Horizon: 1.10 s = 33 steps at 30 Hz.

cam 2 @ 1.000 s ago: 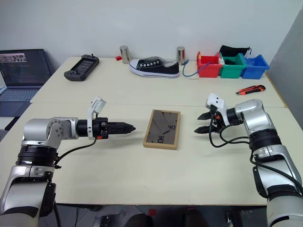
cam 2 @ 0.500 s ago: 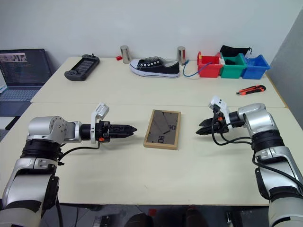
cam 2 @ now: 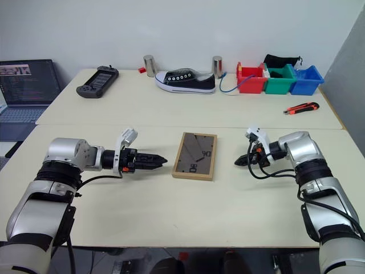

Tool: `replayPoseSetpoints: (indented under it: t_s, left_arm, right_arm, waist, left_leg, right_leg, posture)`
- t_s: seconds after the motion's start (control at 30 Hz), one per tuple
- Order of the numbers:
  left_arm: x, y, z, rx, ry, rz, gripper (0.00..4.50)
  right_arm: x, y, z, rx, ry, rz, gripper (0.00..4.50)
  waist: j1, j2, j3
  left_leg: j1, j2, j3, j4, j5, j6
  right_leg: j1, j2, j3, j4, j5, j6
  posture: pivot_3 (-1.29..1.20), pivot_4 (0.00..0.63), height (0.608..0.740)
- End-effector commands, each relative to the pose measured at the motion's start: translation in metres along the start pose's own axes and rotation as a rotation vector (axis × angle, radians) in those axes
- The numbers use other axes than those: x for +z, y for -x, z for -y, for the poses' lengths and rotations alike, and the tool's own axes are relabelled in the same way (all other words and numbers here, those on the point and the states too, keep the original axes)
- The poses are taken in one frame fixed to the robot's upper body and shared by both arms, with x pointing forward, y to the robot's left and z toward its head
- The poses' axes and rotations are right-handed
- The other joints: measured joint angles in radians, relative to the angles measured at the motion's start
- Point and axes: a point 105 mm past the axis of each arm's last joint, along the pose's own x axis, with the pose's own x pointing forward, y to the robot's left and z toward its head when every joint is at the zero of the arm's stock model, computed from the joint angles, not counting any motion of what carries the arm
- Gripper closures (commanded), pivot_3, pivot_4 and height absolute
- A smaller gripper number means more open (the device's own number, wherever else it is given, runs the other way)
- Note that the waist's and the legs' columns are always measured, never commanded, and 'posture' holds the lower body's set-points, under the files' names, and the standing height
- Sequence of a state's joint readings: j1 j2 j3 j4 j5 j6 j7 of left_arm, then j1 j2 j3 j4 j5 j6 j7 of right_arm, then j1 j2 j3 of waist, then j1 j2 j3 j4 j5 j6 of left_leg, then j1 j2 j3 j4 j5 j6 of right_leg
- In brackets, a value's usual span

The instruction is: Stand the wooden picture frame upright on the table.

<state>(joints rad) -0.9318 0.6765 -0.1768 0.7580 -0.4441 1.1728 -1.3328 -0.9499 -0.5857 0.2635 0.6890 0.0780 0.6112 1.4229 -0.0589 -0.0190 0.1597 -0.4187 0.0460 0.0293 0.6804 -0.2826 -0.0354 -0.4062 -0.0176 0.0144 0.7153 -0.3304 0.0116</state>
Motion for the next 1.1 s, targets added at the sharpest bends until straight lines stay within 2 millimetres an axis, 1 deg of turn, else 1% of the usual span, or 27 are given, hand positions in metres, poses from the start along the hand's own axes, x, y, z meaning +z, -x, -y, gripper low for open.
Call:
replayPoseSetpoints:
  t_s: [0.03, 0.13, 0.27, 0.37, 0.6, 0.77, 1.0, 1.1]
  left_arm:
    - [0.000, -0.003, -0.001, -0.010, -0.005, -0.014, 0.00]
    - [0.001, -0.010, -0.001, -0.022, -0.008, -0.013, 0.00]
    - [0.000, -0.017, -0.014, 0.042, 0.014, 0.007, 0.00]
    - [0.000, -0.020, -0.017, 0.045, 0.019, 0.018, 0.00]
    - [-0.004, -0.028, -0.014, 0.010, 0.024, -0.005, 0.00]
    - [-0.007, -0.033, -0.010, -0.014, 0.024, -0.029, 0.00]
    - [0.000, -0.038, -0.006, -0.034, 0.021, 0.001, 0.00]
    - [-0.002, -0.041, -0.006, -0.047, 0.027, -0.006, 0.00]
  right_arm:
    - [0.006, -0.002, 0.001, -0.013, 0.037, 0.003, 4.48]
    - [0.005, -0.010, 0.001, -0.015, 0.043, 0.001, 4.48]
    - [0.004, -0.017, 0.003, -0.038, 0.057, -0.010, 4.48]
    - [0.003, -0.022, 0.002, -0.033, 0.064, -0.017, 4.48]
    - [0.006, -0.036, -0.003, -0.011, 0.072, -0.018, 4.48]
    - [0.013, -0.048, -0.007, 0.004, 0.087, -0.009, 4.48]
    - [0.016, -0.057, -0.011, 0.023, 0.106, -0.010, 4.48]
    - [0.018, -0.063, -0.014, 0.032, 0.122, -0.013, 4.48]
  waist:
    - [0.000, 0.000, 0.000]
    - [-0.001, 0.000, 0.000]
    - [0.002, 0.000, 0.000]
    - [0.006, 0.000, 0.000]
    - [0.005, 0.001, -0.001]
    - [0.004, 0.001, -0.001]
    - [0.005, 0.001, -0.002]
    - [0.004, 0.001, -0.002]
  left_leg:
    - [0.000, 0.000, 0.000, 0.000, 0.000, 0.000]
    - [0.000, 0.000, 0.000, 0.000, 0.000, 0.000]
    - [0.000, 0.000, 0.000, 0.000, 0.000, 0.000]
    - [0.000, -0.001, 0.000, 0.001, 0.000, 0.000]
    - [0.002, -0.001, 0.000, 0.002, 0.000, 0.000]
    - [0.002, -0.001, 0.000, 0.002, 0.000, 0.000]
    - [0.002, -0.001, -0.001, 0.002, 0.000, 0.000]
    - [0.002, -0.001, 0.000, 0.002, 0.000, 0.000]
  right_leg:
    - [0.000, 0.000, 0.000, 0.000, 0.000, 0.000]
    - [0.000, 0.000, 0.000, 0.000, 0.000, 0.000]
    - [0.000, 0.000, 0.000, 0.000, 0.000, 0.000]
    - [0.001, -0.001, 0.000, 0.000, 0.000, 0.000]
    - [0.001, -0.001, 0.000, 0.002, 0.000, 0.000]
    - [0.001, -0.001, 0.000, 0.002, 0.000, 0.000]
    - [0.002, -0.001, 0.000, 0.002, 0.000, 0.000]
    - [0.002, -0.001, 0.000, 0.002, 0.000, 0.000]
  posture:
    - [0.00, 0.150, 0.740]
    - [0.00, 0.150, 0.740]
    - [0.00, 0.150, 0.740]
    - [0.00, 0.150, 0.740]
    - [0.00, 0.150, 0.740]
    - [0.00, 0.150, 0.740]
    - [0.00, 0.150, 0.740]
    - [0.00, 0.150, 0.740]
